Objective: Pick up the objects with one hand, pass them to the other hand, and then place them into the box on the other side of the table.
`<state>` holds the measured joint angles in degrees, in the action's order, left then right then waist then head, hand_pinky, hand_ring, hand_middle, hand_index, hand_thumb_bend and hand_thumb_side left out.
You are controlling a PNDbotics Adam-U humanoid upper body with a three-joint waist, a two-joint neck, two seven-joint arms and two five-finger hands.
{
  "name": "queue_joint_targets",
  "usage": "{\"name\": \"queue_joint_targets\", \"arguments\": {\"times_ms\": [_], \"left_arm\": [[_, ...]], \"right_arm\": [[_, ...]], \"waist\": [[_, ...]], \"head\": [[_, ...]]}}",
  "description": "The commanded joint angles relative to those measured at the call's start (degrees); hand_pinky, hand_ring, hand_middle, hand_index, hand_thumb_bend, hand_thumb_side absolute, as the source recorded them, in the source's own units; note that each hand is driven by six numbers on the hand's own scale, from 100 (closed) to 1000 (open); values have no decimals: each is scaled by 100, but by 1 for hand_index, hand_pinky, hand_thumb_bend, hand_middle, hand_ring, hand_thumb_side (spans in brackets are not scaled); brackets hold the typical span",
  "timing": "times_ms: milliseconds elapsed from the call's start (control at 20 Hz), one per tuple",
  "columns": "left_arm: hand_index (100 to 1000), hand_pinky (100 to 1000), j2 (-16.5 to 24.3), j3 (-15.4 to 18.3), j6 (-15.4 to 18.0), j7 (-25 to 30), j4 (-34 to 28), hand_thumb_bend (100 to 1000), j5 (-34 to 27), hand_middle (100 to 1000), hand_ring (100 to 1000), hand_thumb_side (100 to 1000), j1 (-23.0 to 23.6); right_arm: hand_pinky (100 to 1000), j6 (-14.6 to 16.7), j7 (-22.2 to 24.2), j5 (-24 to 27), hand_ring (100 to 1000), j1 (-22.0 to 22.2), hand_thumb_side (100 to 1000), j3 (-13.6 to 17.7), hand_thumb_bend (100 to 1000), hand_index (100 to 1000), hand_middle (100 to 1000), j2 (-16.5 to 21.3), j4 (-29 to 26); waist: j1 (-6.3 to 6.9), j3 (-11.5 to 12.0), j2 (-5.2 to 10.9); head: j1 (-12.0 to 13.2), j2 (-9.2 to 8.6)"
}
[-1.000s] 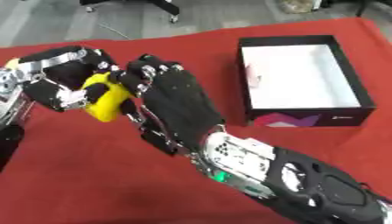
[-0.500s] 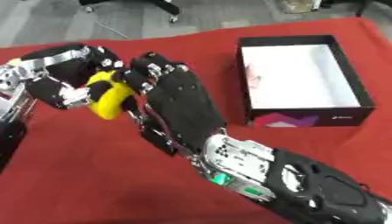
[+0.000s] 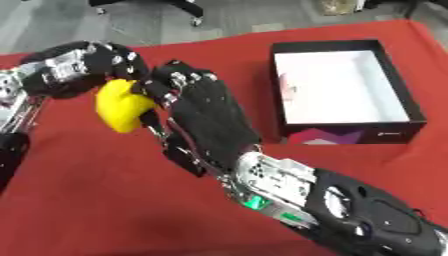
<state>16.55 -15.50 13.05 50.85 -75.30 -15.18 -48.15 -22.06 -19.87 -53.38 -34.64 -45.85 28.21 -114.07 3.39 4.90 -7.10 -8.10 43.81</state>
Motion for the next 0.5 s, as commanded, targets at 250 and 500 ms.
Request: {"name": "queue_joint_targets", "arguments": {"times_ms": [250,500], "left_arm": [[867,776,175,820,531,112,336,178,341,807,722,1000,6],[846,756,375,1343,591,35,309,100,332,776,688,935,260]], "right_arm": [[386,129,-74,13,638,-13,100,308,100,296,464,350,-52],[373,33,-296,264,657,129,100,645,100,307,463,730,-52]], "waist": [[-29,15,116],[-48,57,112]], "head": [[-50,31],[-135,31]]}}
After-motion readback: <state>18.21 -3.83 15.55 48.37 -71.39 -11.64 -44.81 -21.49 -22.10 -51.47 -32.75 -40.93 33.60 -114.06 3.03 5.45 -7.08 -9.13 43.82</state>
